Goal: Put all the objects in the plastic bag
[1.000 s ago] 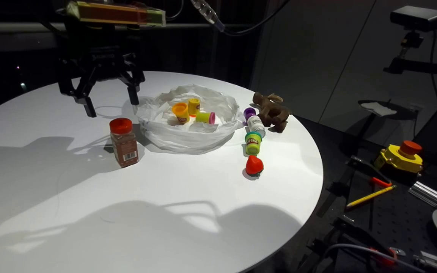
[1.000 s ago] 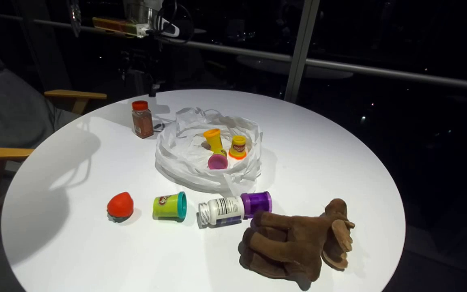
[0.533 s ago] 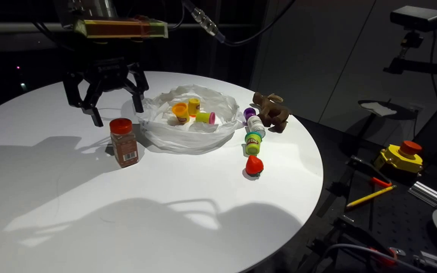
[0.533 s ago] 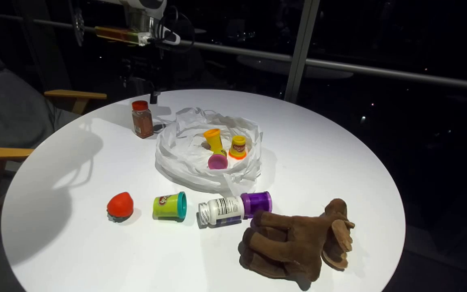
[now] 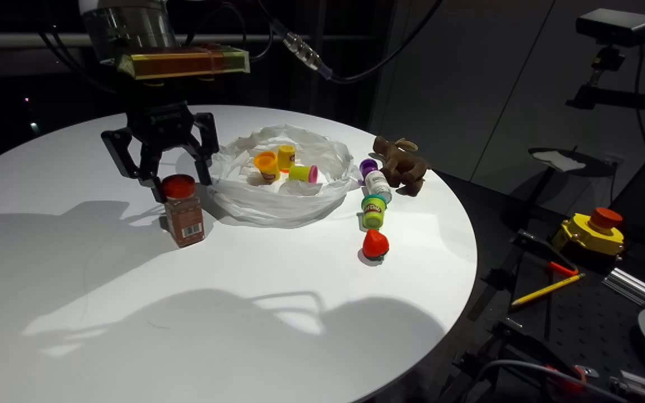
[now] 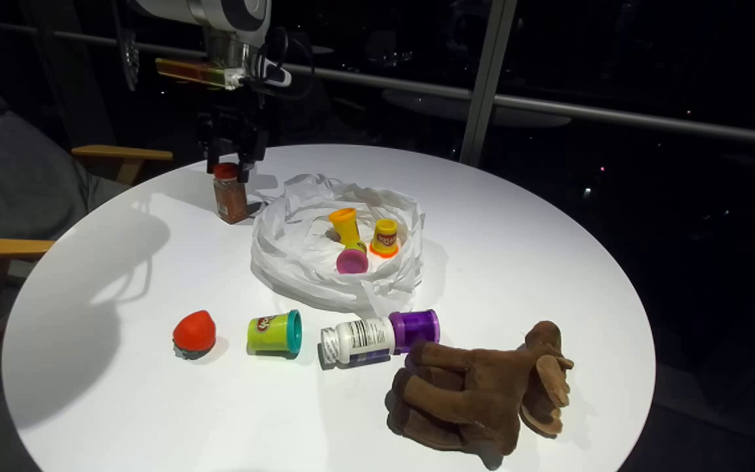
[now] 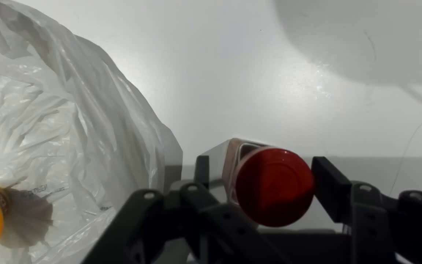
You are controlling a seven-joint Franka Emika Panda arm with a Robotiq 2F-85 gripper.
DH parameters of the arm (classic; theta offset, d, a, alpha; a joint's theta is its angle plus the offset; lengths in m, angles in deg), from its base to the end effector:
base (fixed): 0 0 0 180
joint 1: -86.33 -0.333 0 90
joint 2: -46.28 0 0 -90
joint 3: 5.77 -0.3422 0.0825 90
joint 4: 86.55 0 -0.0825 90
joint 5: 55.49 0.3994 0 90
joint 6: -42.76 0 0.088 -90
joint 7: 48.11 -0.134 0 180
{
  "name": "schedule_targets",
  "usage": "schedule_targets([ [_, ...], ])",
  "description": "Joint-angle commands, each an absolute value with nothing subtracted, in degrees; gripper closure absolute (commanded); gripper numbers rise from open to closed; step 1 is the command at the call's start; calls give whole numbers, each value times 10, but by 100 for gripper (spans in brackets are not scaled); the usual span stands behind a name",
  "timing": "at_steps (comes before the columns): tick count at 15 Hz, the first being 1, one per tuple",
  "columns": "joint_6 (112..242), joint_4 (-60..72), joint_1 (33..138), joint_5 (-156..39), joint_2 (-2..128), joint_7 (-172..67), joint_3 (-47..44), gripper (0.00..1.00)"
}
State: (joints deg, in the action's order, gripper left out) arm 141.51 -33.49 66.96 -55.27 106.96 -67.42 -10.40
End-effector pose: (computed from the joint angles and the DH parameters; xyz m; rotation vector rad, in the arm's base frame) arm 0.7287 0.3003 0.1926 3.0905 0.0755 -0.4192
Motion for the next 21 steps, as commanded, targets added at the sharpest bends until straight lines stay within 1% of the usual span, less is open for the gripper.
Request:
schedule_targets([
  [1, 1430, -336, 662, -562, 1071, -679, -98, 62],
  [3, 1433, -338, 661, -563, 1073, -683, -98, 77],
  [4, 1431, -337, 661, -564, 1070, -684, -97, 81],
  [5, 1429, -334, 662, -563, 1065, -683, -98, 80],
  [8, 1426, -319, 671, -559, 1033, -669, -102, 80],
  [15, 1424, -288, 694, -587, 937, -656, -72, 80],
  [21, 1427, -247, 721, -578, 948, -619, -74, 80],
])
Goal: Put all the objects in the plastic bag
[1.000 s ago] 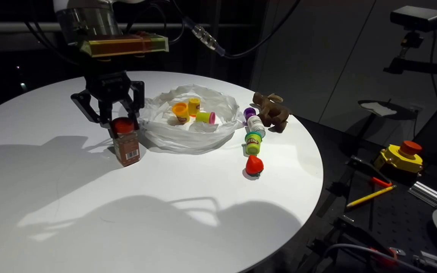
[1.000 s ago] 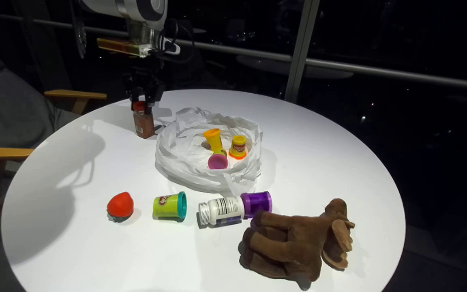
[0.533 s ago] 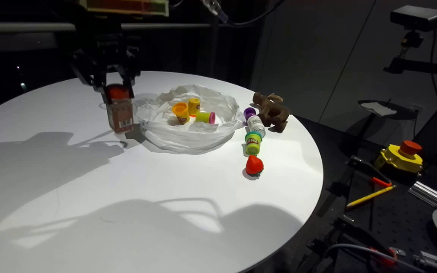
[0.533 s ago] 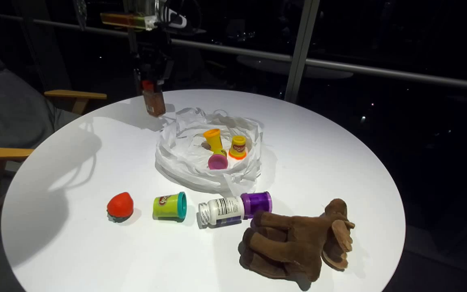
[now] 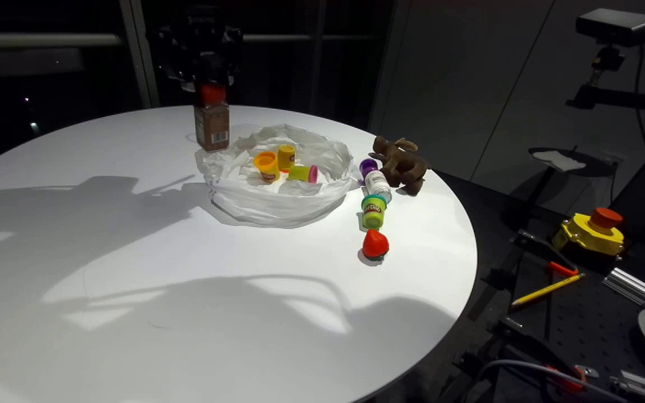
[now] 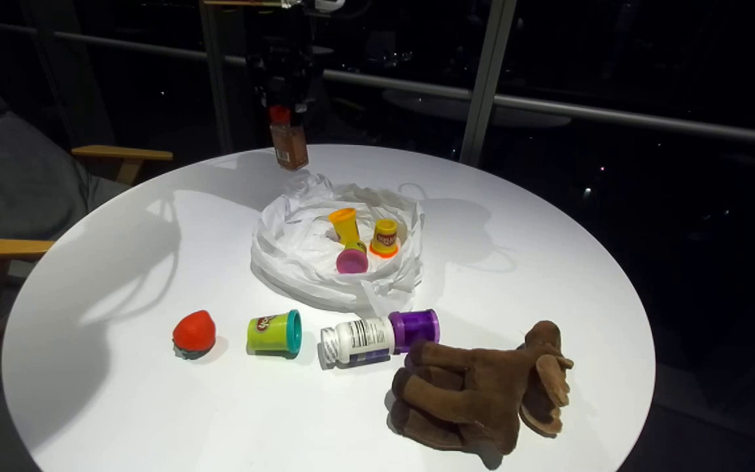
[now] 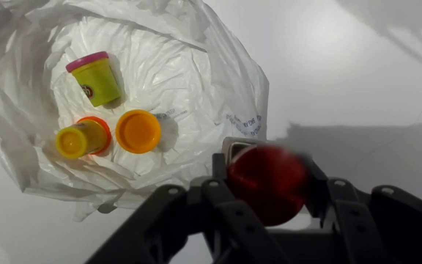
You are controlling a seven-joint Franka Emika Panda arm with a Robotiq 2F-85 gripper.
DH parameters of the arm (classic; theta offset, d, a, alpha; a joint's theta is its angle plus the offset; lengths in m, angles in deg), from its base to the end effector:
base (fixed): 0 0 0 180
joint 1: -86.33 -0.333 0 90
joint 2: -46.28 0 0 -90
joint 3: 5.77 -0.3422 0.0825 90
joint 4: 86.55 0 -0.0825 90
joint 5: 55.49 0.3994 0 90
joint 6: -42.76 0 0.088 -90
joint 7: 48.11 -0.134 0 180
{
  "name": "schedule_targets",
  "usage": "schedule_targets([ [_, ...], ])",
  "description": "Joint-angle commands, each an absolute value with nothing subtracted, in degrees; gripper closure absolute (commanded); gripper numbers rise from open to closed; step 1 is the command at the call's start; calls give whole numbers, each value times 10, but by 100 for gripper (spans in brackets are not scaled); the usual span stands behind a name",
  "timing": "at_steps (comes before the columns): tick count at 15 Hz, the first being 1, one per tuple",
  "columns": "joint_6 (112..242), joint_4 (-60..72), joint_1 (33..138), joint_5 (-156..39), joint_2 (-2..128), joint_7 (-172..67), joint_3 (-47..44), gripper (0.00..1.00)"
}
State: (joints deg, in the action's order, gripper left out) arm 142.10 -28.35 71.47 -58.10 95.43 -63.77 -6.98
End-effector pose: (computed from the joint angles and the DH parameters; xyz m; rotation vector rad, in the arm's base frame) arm 0.7593 0.2076 0.3092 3.0704 0.0177 -0.1949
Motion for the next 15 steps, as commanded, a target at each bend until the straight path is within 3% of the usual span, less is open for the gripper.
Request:
schedule_targets([
  [1, 1430, -236, 722, -581, 951, -617, -73, 80],
  [15, 1516, -189, 723, -625, 987, -646, -44, 81],
])
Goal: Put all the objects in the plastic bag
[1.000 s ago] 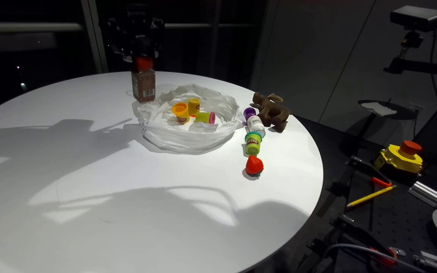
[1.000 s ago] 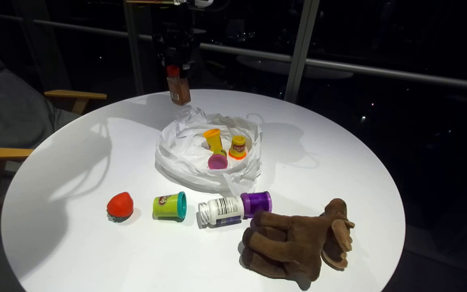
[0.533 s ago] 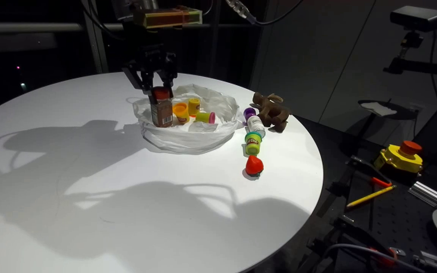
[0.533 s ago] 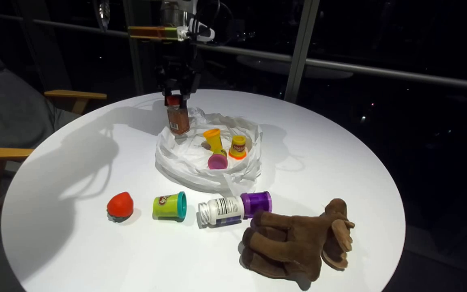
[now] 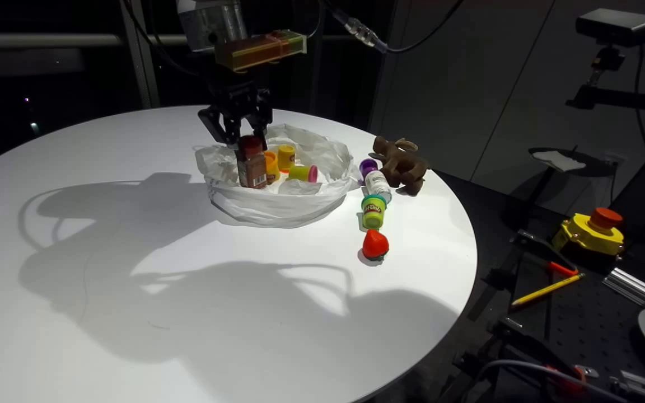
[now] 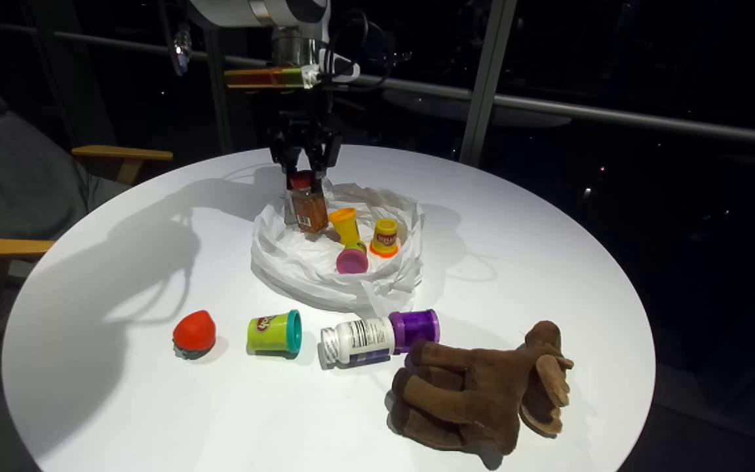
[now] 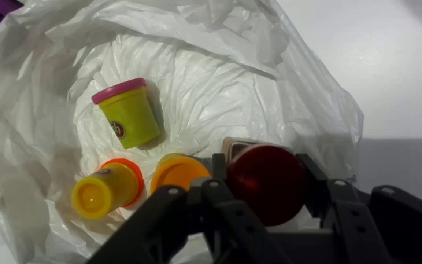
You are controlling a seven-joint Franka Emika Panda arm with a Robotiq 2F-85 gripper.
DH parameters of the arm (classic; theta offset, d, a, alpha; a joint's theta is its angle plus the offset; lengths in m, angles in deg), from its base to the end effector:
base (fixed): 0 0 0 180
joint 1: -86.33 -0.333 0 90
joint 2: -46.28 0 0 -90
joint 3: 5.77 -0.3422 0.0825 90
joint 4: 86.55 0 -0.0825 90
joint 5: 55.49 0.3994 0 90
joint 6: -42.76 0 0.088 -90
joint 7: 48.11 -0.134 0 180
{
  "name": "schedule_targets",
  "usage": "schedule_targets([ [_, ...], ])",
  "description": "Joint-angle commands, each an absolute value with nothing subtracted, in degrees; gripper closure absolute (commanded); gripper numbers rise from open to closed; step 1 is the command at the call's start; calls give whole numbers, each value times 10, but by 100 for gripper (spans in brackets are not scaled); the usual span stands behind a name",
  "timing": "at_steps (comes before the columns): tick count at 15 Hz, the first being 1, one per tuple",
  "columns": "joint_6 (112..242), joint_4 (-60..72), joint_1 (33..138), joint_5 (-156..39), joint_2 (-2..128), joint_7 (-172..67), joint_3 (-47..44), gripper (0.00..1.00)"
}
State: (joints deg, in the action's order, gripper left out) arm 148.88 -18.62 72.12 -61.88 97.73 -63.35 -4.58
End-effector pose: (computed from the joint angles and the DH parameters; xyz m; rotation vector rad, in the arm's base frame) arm 0.7450 0.1644 0.2079 2.9548 0.0158 -0.2892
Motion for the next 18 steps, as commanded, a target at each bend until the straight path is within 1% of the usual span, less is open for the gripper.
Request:
schedule_targets([
  [1, 1521, -194, 725, -621, 994, -646, -45, 81],
  [6, 1553, -200, 746, -586, 994, -670, -48, 81],
  [7, 1556, -198, 746, -589, 992, -676, -43, 79],
  [8, 1556, -197, 747, -593, 991, -678, -39, 31],
  [9, 1556, -189, 748, -599, 982, -683, -33, 31],
  [13, 1554, -128, 753, -606, 907, -677, -26, 0],
  [18, 1554, -4, 746, -609, 785, -653, -44, 0],
])
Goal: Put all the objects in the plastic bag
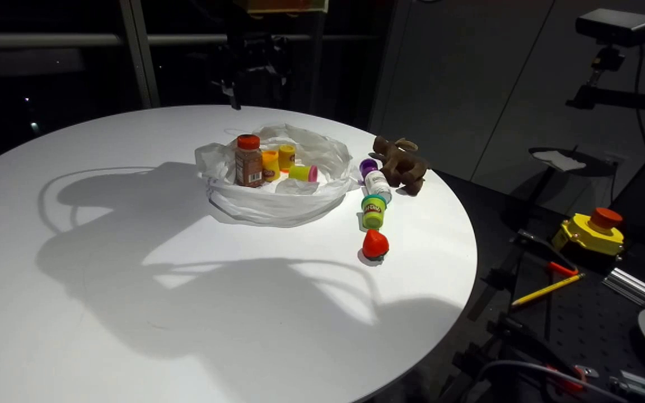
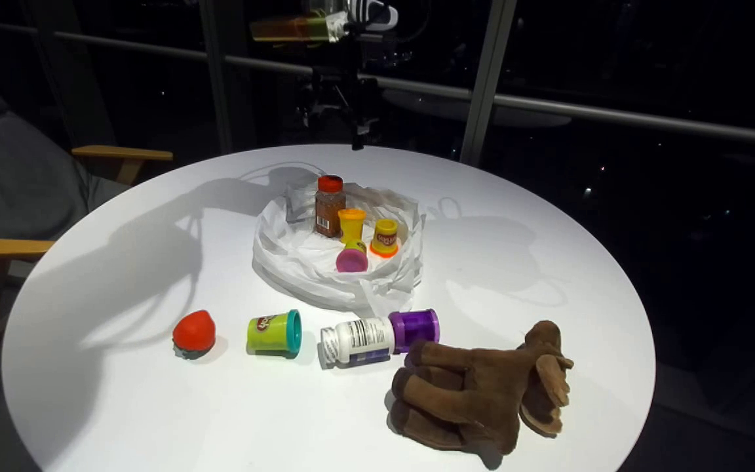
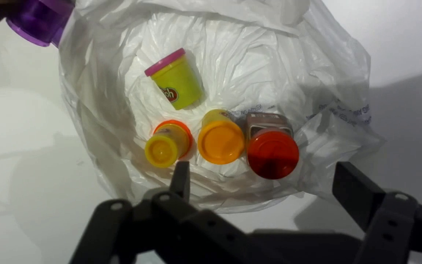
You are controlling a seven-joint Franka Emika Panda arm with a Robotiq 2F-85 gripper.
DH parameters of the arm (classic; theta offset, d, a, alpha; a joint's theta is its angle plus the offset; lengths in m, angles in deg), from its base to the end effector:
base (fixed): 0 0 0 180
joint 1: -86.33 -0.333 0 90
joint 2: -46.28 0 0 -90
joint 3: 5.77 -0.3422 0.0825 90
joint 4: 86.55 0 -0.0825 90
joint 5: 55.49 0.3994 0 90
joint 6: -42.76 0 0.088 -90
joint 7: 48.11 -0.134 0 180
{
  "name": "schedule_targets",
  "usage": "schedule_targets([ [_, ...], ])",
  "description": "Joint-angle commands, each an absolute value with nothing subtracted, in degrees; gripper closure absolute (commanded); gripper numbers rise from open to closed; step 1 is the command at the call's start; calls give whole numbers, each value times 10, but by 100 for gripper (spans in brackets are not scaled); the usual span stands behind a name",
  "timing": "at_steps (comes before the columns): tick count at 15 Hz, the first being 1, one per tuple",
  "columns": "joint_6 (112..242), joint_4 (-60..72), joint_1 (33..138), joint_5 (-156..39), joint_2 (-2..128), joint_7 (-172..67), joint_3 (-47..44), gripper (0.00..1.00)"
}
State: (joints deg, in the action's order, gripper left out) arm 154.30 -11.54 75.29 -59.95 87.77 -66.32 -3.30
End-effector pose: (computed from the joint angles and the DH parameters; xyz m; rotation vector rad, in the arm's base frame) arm 0.7506 0.1129 0.2900 3.0168 -0.1917 -0.0915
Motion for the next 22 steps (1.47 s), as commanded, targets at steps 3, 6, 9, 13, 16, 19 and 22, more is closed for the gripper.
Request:
schedule_targets([
  [3, 1576, 78, 733, -628, 739, -665, -53, 0],
  [6, 1603, 168, 727, -632, 706, -660, -71, 0],
  [9, 1649, 265, 722, -626, 682, -667, -89, 0],
  [13, 1709, 395, 701, -636, 640, -709, -98, 0],
  [16, 1740, 495, 677, -677, 596, -764, -96, 0],
  [19, 1727, 537, 670, -714, 572, -765, -110, 0],
  [22, 1723, 522, 681, -703, 597, -759, -119, 0],
])
